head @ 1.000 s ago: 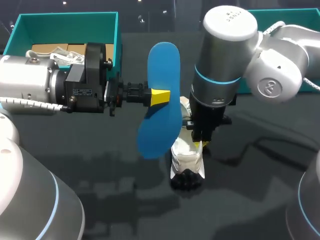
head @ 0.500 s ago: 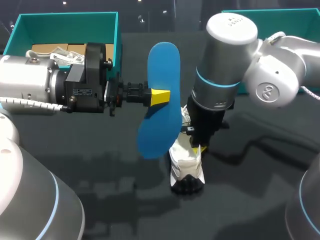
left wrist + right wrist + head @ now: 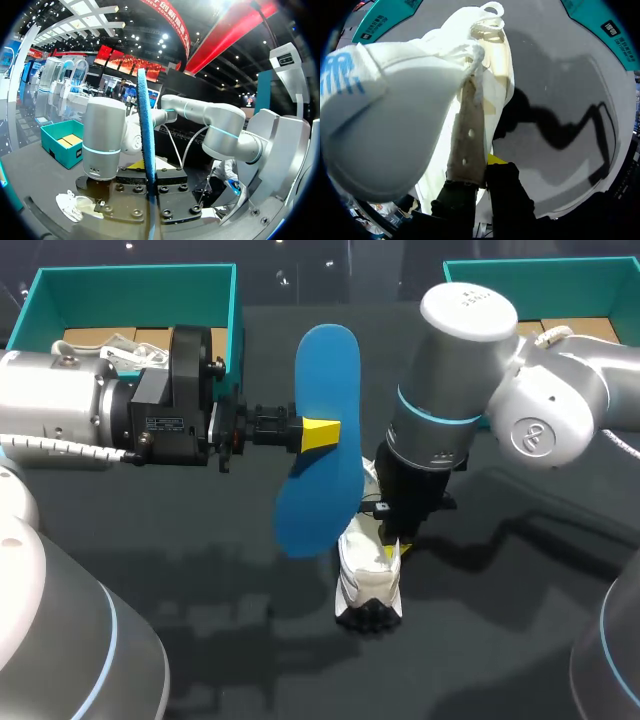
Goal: Take the shoe out of the shoebox, open the shoe tongue, remove and reinsert the insole, then place the shoe into the shoebox
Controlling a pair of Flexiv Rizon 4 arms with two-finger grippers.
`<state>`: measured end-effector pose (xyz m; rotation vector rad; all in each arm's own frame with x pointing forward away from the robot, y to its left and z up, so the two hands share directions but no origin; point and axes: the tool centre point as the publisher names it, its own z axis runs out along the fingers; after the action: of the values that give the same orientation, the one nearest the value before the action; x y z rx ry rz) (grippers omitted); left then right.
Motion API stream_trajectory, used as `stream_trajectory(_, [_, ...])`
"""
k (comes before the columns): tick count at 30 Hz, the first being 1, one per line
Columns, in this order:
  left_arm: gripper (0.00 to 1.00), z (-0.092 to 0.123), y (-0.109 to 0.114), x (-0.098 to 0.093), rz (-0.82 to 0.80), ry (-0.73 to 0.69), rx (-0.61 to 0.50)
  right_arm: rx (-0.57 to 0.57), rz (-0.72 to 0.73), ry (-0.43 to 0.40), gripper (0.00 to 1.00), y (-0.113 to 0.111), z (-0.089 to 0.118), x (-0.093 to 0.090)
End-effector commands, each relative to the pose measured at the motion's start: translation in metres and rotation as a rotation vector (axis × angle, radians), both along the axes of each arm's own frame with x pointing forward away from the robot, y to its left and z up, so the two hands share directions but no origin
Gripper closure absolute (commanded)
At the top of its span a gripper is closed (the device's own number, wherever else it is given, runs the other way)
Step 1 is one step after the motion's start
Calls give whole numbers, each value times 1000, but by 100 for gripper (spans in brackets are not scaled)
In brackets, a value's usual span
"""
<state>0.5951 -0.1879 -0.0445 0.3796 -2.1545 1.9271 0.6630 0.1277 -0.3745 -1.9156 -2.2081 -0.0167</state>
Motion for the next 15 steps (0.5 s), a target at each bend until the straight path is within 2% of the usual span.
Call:
stream_trajectory(1, [100,-1,-2,0,2,0,-2,21,-14,1,65,-3,-4,-2])
stream_trajectory(2, [100,-1,-2,0,2,0,-2,24,-21,1,52,-4,-2,-3])
stream_trajectory(3, [100,-1,-2,0,2,0,-2,28,-26,0,0,-5,0,-3])
stream_trajectory(9, [100,-1,-2,0,2,0,-2,126,-107,61,0,-18,21,-2])
stream_trajectory(13, [100,-1,-2,0,2,0,-2,331,-138,154,0,-34,40,2])
stream_trajectory(15, [100,-1,-2,0,2,0,-2,320,-139,154,0,-36,48,2])
